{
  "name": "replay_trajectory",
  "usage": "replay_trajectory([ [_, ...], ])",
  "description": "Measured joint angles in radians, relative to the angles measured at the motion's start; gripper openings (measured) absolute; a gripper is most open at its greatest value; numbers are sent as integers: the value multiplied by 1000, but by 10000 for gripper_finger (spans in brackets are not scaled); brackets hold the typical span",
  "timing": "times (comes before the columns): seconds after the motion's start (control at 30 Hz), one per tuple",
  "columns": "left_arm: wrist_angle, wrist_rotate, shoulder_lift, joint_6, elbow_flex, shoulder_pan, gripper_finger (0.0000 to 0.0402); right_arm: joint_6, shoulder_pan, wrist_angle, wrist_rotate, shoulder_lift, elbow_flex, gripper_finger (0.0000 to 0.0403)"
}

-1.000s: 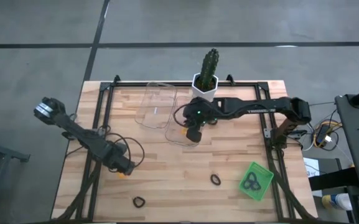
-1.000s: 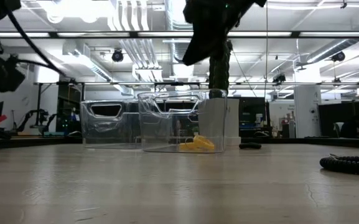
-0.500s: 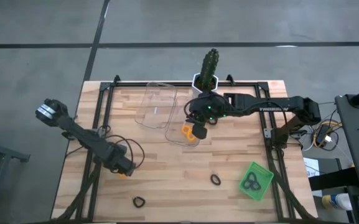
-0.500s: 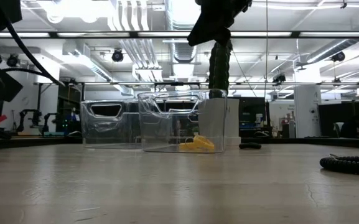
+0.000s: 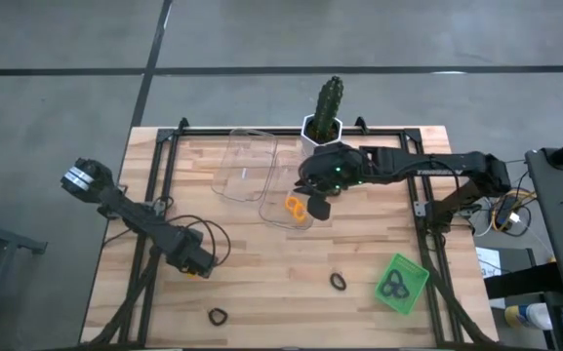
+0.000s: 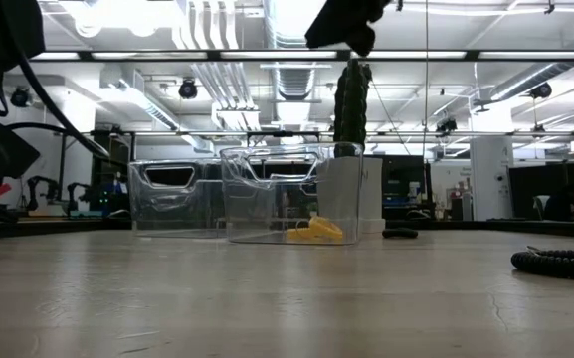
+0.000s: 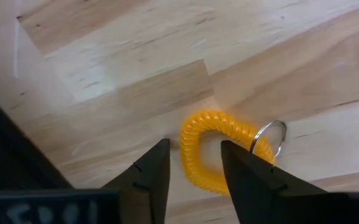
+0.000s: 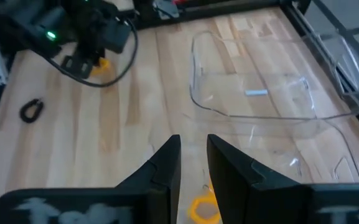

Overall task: Sort items
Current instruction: Put the yellow keychain into the right transparent bin

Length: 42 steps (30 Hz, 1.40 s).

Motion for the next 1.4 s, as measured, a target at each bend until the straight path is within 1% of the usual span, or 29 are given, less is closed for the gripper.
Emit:
replay_trajectory([
  [0.1,10,-5,4,-7,0,0,102,0,15,0,1,-39,0,72],
  [0.23,17,-36,-1,-7,0,-1,30,-3,38,2,1,-97,-1,65],
  [0.3,16,-47,-7,-7,0,-2,14,-17,50,1,1,-130,-1,62],
  [0.47,16,-61,-44,-7,-1,-2,12,-46,80,2,1,-220,-1,59],
  [0.6,8,-94,-122,-12,2,-3,5,-53,100,2,1,-292,-1,62],
  [0.73,-18,-261,-209,-17,32,0,3,-56,114,-4,0,-359,-1,67],
  [0.83,-23,-362,-261,-19,69,4,2,-59,118,-39,0,-406,-1,72],
  [0.97,-19,-513,-307,9,145,21,1,-49,127,-84,0,-458,-4,77],
  [1.07,-22,-597,-314,70,213,44,1,-64,137,-90,-1,-490,-22,80],
  [1.17,-22,-663,-306,170,292,84,1,-67,146,-86,-3,-521,-55,78],
  [1.3,-20,-696,-276,333,400,154,1,-46,161,-24,-7,-555,-140,71],
  [1.4,-19,-712,-248,460,481,217,0,-29,175,78,-14,-578,-227,67],
])
